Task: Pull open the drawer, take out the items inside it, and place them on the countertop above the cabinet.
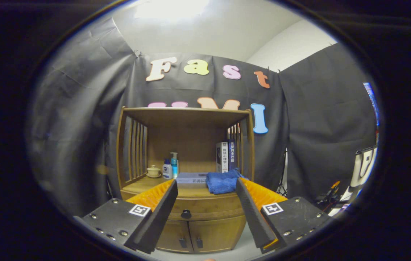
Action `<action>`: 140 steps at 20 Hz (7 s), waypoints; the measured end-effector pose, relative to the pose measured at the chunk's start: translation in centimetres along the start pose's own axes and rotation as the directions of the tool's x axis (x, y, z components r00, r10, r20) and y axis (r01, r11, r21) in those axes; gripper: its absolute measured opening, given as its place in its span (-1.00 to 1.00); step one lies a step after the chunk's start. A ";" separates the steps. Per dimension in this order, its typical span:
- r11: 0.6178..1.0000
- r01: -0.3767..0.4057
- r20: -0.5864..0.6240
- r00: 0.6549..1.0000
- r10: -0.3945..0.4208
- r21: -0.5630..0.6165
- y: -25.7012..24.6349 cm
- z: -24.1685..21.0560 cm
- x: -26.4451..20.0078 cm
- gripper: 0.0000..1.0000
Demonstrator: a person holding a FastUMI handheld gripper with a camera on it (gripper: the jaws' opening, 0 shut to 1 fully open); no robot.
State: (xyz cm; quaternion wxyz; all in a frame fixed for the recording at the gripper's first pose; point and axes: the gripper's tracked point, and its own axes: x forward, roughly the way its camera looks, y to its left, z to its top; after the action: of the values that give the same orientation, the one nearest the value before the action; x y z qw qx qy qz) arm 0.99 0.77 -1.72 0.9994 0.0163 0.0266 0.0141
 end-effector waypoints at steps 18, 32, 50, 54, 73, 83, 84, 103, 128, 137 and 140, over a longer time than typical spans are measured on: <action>0.976 -0.084 -0.319 0.937 0.146 0.200 8.2 -18.3 12.4 0.81; 0.984 -0.050 -0.499 0.856 0.131 0.172 8.3 -28.1 17.8 -0.01; 0.993 -0.039 -0.530 0.843 0.093 0.112 7.3 -27.7 13.5 -0.28; 0.992 -0.016 -0.534 0.842 0.083 0.129 7.3 -27.2 11.2 -0.28; 0.992 0.018 -0.519 0.853 0.052 0.129 3.2 -22.6 -0.9 -0.56; 0.982 0.187 -0.512 0.846 -0.148 0.024 -4.9 -20.5 -3.6 -0.84; 0.981 0.194 -0.509 0.847 -0.155 0.024 -5.1 -20.1 -3.7 -0.84; 0.992 0.127 -0.507 0.855 -0.108 0.002 3.8 -10.2 13.6 0.66; 0.987 0.025 -0.962 0.219 -0.163 -0.161 5.3 -30.3 13.7 0.44; 0.984 0.074 -0.943 0.281 -0.177 -0.162 4.8 -30.4 14.9 -0.22; 0.978 0.061 -0.937 0.281 -0.209 -0.200 4.2 -29.5 14.4 -0.23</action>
State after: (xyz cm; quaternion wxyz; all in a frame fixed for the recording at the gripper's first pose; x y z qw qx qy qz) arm 13.71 6.31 -31.81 0.7839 -0.0599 0.6148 -0.0621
